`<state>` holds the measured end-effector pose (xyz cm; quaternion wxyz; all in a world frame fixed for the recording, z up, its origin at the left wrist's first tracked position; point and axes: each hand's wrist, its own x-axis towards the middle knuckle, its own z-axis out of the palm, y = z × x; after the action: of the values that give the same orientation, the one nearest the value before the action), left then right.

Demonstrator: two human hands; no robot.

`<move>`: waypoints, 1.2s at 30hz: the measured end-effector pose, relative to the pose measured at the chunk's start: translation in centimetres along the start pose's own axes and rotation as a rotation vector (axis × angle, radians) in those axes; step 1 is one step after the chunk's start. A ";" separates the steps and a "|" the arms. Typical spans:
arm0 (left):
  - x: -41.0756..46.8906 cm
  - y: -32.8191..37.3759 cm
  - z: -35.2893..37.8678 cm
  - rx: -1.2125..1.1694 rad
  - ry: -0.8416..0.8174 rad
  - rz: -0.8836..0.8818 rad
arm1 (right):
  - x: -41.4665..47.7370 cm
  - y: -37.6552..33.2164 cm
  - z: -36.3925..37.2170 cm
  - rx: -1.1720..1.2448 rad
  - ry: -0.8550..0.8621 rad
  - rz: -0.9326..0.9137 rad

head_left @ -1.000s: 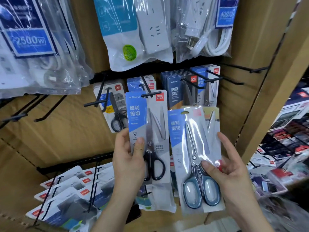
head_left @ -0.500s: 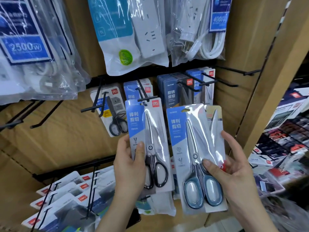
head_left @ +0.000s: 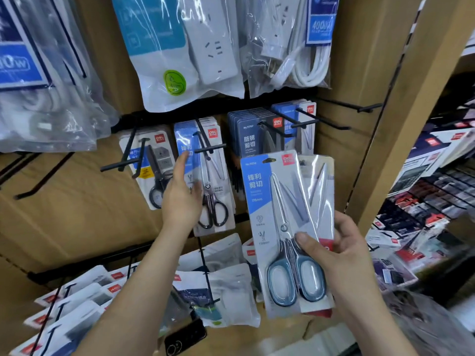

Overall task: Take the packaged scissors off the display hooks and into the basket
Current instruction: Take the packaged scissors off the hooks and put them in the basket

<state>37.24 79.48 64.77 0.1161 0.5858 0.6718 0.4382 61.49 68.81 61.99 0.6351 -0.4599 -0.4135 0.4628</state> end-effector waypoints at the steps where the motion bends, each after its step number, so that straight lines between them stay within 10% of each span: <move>1: -0.2 0.2 -0.2 0.044 0.002 -0.019 | 0.0 0.0 0.0 0.006 0.009 0.001; 5: -3.6 2.0 -1.2 -0.006 0.044 0.004 | 0.2 -0.1 0.0 0.006 0.001 -0.001; 10: -9.7 6.5 -0.7 -0.637 -0.419 -0.182 | 0.1 0.2 0.9 0.024 -0.049 -0.030; 24: -9.6 5.3 -1.0 -0.632 -0.241 -0.155 | 0.1 -2.2 -4.2 -0.344 0.070 -0.296; 36: -9.7 5.5 1.3 -0.573 -0.299 0.021 | -1.8 -1.7 -4.0 0.211 -0.033 0.254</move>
<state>44.67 71.03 64.52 0.3692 0.5943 0.4906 0.5195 65.22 65.96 62.54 0.6094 -0.4316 -0.3114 0.5877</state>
